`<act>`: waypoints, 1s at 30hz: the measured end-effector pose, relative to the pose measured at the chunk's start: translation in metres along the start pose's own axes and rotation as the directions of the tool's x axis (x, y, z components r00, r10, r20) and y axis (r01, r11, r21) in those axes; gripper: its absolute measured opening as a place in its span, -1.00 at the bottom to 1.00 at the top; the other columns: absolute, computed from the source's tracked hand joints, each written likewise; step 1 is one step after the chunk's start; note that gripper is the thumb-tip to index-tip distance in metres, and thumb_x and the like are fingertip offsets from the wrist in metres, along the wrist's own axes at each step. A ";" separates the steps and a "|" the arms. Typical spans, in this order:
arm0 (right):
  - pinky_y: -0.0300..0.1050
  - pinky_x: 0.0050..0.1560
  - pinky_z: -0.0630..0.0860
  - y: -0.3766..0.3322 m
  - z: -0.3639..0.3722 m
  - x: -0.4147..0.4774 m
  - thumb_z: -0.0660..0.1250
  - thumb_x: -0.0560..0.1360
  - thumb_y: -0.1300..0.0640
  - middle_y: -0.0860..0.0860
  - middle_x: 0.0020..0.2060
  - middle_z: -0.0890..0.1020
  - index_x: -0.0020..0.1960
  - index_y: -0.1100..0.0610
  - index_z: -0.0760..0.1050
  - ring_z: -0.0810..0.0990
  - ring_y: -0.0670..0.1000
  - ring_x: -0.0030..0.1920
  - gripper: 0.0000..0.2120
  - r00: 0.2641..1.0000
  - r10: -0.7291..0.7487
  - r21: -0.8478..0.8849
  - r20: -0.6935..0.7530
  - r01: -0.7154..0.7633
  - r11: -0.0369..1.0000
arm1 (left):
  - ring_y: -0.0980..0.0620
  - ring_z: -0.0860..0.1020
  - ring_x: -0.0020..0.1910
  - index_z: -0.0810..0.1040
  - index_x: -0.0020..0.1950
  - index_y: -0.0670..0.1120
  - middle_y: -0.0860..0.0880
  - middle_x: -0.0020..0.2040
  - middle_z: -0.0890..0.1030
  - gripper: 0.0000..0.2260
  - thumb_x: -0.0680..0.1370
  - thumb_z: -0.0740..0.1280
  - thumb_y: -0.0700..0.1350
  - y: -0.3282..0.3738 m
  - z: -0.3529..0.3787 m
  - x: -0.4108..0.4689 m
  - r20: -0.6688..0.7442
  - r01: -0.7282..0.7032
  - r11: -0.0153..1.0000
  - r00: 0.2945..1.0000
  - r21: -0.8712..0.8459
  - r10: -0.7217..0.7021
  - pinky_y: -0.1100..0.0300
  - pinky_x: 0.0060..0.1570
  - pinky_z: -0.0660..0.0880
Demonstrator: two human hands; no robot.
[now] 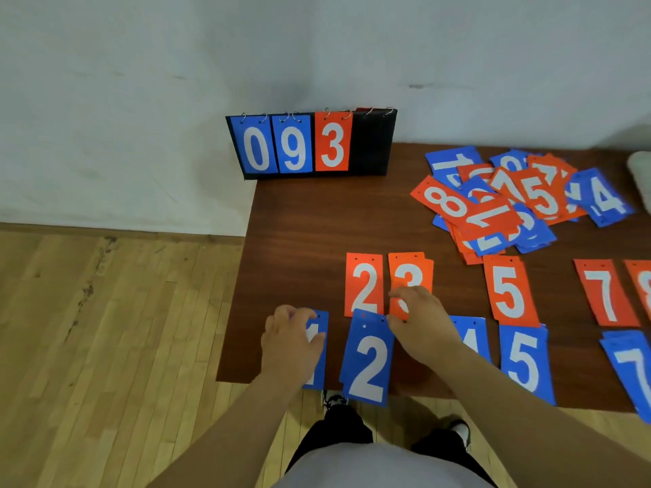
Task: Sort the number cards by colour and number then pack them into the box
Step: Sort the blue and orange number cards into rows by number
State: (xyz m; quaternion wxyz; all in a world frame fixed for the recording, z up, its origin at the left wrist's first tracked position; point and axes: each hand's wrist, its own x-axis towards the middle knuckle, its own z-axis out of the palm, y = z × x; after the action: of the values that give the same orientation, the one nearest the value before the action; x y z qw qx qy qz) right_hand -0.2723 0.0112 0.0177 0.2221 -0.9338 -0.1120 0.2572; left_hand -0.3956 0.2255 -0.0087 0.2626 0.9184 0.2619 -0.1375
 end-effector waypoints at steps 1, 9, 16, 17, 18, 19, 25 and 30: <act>0.01 0.25 0.55 0.002 -0.005 -0.001 0.39 0.57 -0.02 -0.04 0.40 0.44 0.42 -0.07 0.41 0.41 0.04 0.40 -0.56 1.000 0.004 0.004 -0.023 -0.004 1.000 | 0.02 0.34 0.29 0.43 0.36 0.15 0.06 0.30 0.34 -0.64 0.59 0.35 0.14 0.010 -0.003 0.003 -0.008 -0.015 1.000 1.000 -0.008 0.015 0.12 0.26 0.42; -0.04 0.27 0.51 0.054 -0.067 -0.013 0.43 0.49 -0.14 -0.06 0.36 0.48 0.40 -0.07 0.45 0.46 0.00 0.33 -0.50 0.988 -0.001 0.040 -0.153 0.007 0.999 | 0.00 0.38 0.33 0.44 0.39 0.12 0.06 0.33 0.40 -0.57 0.55 0.36 0.17 0.101 -0.013 0.013 -0.127 -0.153 0.986 0.979 0.069 0.161 0.06 0.26 0.46; 0.07 0.32 0.49 0.143 -0.145 -0.041 0.41 0.48 -0.18 -0.06 0.41 0.42 0.42 -0.08 0.43 0.41 0.04 0.39 -0.46 0.967 0.068 0.136 -0.246 -0.035 0.990 | -0.03 0.40 0.34 0.41 0.43 0.10 0.01 0.37 0.41 -0.54 0.56 0.37 0.15 0.189 0.004 -0.013 -0.126 -0.164 0.982 0.976 0.095 0.176 0.01 0.27 0.47; 0.06 0.31 0.50 0.157 -0.156 -0.045 0.40 0.48 -0.20 -0.05 0.40 0.43 0.42 -0.08 0.42 0.42 0.03 0.38 -0.45 0.963 0.064 0.128 -0.261 -0.031 0.991 | -0.03 0.40 0.35 0.40 0.43 0.11 0.02 0.38 0.41 -0.53 0.55 0.37 0.15 0.201 0.008 -0.017 -0.126 -0.160 0.983 0.977 0.088 0.171 0.01 0.28 0.46; 0.04 0.30 0.51 0.172 -0.167 -0.048 0.40 0.47 -0.22 -0.05 0.40 0.44 0.42 -0.07 0.43 0.44 0.03 0.37 -0.44 0.959 0.062 0.118 -0.275 -0.030 0.993 | -0.03 0.40 0.36 0.40 0.43 0.11 0.02 0.39 0.41 -0.53 0.55 0.37 0.15 0.214 0.013 -0.021 -0.128 -0.159 0.984 0.977 0.086 0.169 0.03 0.29 0.45; 0.03 0.30 0.51 0.185 -0.179 -0.052 0.41 0.47 -0.22 -0.04 0.39 0.46 0.42 -0.05 0.43 0.46 0.03 0.36 -0.43 0.956 0.071 0.116 -0.284 -0.039 0.993 | -0.03 0.40 0.37 0.39 0.43 0.11 0.01 0.39 0.41 -0.53 0.56 0.37 0.15 0.226 0.018 -0.024 -0.134 -0.158 0.983 0.976 0.095 0.170 0.04 0.30 0.43; 0.07 0.32 0.49 0.261 -0.234 -0.069 0.45 0.46 -0.15 0.02 0.38 0.48 0.40 -0.02 0.47 0.46 0.11 0.36 -0.44 0.932 0.076 0.114 -0.355 -0.037 0.993 | -0.03 0.39 0.43 0.34 0.49 0.14 -0.01 0.46 0.37 -0.48 0.57 0.38 0.15 0.297 0.040 -0.039 -0.172 -0.125 0.985 0.975 0.119 0.144 0.02 0.35 0.45; 0.09 0.32 0.50 0.300 -0.268 -0.067 0.40 0.48 -0.21 -0.01 0.44 0.42 0.47 -0.05 0.39 0.43 0.09 0.40 -0.39 0.941 0.087 0.060 -0.326 -0.072 0.996 | -0.03 0.39 0.43 0.35 0.48 0.13 0.00 0.45 0.38 -0.46 0.54 0.39 0.20 0.329 0.049 -0.038 -0.189 -0.117 0.979 0.971 0.166 0.148 0.02 0.32 0.46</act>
State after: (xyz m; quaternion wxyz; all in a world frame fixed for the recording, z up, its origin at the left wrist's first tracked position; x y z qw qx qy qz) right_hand -0.1578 -0.3693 0.1108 0.2490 -0.9618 -0.0295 0.1095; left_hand -0.2504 -0.0561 0.1009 0.1718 0.9606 0.2134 -0.0462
